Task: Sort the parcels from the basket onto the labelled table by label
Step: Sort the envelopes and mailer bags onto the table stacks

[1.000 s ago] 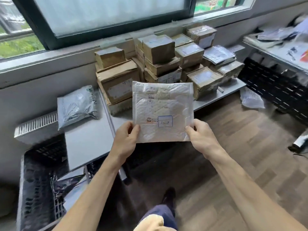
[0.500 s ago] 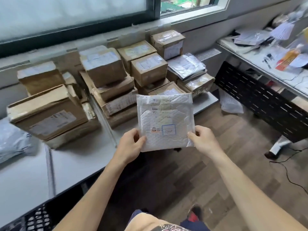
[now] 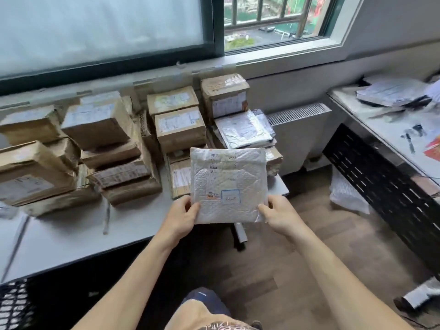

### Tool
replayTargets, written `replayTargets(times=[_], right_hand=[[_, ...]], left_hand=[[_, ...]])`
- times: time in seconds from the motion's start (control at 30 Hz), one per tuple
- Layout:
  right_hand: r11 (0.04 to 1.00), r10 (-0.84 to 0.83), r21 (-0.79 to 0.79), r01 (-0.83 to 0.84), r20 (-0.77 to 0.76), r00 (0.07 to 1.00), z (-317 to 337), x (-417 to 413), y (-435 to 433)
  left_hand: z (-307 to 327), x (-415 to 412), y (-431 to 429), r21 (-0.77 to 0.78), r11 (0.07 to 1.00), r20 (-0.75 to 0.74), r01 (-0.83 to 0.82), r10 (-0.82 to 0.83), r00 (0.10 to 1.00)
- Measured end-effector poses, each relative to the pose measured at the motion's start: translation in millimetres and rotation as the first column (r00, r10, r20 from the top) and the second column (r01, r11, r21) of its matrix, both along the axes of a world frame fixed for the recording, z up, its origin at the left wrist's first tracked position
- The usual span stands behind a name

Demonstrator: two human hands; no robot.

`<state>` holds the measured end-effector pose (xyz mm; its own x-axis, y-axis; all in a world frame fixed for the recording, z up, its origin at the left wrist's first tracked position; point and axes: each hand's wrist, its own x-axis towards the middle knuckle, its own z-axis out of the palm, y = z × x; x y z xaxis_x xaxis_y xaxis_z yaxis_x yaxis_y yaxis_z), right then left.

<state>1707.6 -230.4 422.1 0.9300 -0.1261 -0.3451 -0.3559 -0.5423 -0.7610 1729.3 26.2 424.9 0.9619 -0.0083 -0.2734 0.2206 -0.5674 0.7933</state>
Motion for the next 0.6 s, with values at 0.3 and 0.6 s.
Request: replayTargets(times=[0.3, 0.6], right_hand=[[0.999, 0.052, -0.012, -0.051, 0.019, 0.998, -14, 93, -55], [0.998, 0.028, -0.061, -0.029, -0.007, 1.000, -4, 190, -89]], left_hand=[[-21, 76, -64, -0.038, 0.991, -0.003, -0.127, 0.127, 0.992], [-25, 170, -104, -0.168, 0.956, -0.026, -0.240, 0.239, 0.971]])
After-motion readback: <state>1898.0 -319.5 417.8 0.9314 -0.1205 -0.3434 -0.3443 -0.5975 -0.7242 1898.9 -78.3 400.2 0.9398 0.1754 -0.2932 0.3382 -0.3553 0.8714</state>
